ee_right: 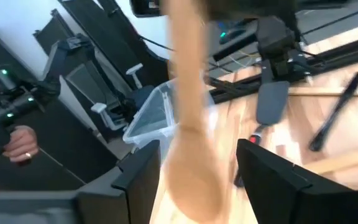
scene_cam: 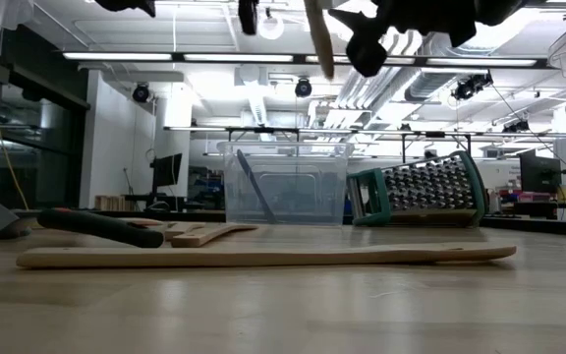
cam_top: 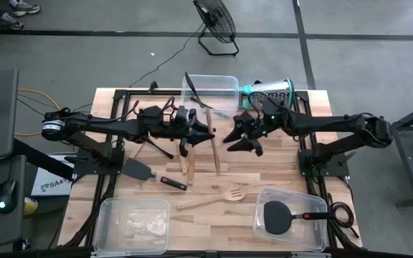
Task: Pick & Place Kitchen Items
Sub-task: Put the brown spatula into the bottom left transparent bin
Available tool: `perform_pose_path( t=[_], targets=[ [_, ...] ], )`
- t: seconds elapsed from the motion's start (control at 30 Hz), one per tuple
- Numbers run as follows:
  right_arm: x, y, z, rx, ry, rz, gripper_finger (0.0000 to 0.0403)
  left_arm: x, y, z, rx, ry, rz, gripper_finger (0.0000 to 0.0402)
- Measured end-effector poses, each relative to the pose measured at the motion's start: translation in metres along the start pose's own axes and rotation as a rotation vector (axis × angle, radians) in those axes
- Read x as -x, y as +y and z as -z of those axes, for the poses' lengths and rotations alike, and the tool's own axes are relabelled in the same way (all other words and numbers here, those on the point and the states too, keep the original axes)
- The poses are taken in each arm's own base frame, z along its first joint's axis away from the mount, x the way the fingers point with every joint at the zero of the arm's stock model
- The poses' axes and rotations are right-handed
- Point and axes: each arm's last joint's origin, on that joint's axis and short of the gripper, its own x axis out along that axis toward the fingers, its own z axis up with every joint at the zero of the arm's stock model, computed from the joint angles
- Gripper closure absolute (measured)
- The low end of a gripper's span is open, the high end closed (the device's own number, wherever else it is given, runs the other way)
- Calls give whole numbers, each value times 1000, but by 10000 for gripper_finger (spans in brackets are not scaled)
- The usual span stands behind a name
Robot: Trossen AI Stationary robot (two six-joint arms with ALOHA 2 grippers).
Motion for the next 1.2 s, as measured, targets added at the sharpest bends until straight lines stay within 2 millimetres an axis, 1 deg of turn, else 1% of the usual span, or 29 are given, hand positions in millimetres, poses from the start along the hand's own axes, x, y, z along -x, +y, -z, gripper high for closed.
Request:
perform_pose_path(
  t=[0.1,0.23,0.37,0.5,0.7,0.87,1.07,1.2],
  targets=[
    [12,2,-7,31,-30,17,196,1,-3,-7,-1,-26,99,311],
    [23,1,-11,49,-42,49,198,2,-9,-13,-16,-61,222,311],
    [32,0,-13,40,-47,77,198,3,-11,-13,-21,-62,254,311],
    [35,-3,-12,46,-31,103,198,3,-11,-14,-23,-66,254,311],
    [37,-5,-11,51,-22,109,198,3,-11,-14,-18,-66,245,311],
    [37,-4,-11,55,-16,94,198,4,-11,-14,46,-53,233,311],
    [37,-5,-10,47,-7,95,198,13,-12,-19,102,-11,88,311],
    [37,-5,-9,40,0,98,198,25,-15,-27,119,-13,-33,311]
  ],
)
